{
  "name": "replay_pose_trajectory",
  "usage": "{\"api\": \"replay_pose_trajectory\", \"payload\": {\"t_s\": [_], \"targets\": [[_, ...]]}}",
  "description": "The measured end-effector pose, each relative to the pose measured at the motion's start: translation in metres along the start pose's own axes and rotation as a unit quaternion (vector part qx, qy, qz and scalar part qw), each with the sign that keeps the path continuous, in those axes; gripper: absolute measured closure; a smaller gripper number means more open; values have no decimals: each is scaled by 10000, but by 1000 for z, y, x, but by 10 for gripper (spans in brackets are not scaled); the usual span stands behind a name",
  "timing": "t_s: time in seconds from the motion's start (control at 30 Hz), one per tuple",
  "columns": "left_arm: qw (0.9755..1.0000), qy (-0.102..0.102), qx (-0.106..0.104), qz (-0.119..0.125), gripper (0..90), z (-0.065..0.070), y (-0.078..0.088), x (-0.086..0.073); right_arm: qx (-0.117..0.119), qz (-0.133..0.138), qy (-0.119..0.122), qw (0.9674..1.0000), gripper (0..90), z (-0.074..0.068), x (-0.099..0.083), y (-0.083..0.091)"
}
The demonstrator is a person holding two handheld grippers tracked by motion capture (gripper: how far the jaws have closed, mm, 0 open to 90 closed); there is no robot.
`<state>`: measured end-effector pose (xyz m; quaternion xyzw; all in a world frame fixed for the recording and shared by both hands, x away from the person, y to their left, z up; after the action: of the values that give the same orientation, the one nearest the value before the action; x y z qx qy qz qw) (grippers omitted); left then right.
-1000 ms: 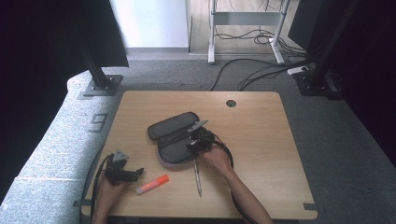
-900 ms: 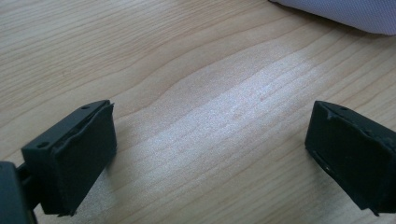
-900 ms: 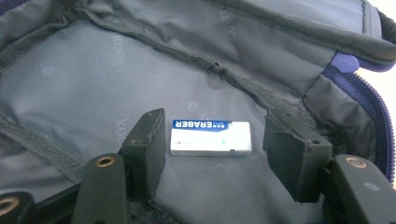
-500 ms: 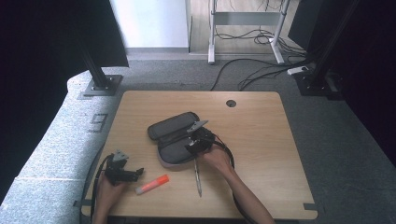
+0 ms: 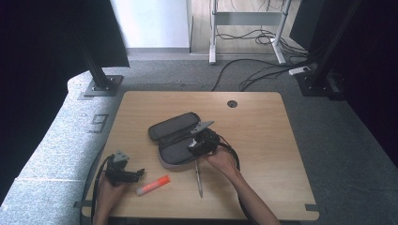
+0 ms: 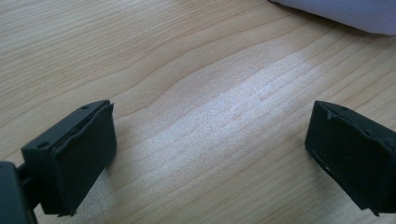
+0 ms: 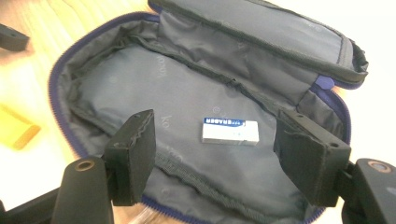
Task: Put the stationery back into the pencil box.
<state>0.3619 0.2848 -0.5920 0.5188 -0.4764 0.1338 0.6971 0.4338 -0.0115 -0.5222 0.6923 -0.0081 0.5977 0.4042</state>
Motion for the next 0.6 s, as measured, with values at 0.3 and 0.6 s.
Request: {"api": "replay_pose_trajectory", "payload": {"t_s": [0.3, 0.6], "targets": [[10000, 5, 6, -1, 18, 0, 0, 0, 49, 77, -89, 9999, 274, -2, -2, 21], [10000, -4, 1, -6, 18, 0, 0, 0, -28, 152, -36, 9999, 227, -7, -11, 35]]}}
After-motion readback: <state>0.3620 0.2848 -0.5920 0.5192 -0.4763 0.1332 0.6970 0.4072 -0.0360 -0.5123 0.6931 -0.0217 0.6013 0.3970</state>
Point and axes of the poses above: each handheld gripper's, and its own axes: y roughly backward along the jaws, x roughly out of its top, z roughly to its right, the point moved 6 cm from there along -y, roughly forward along the jaws, and after that the axes turned 12 degrees about z, right-handed, at the moved point
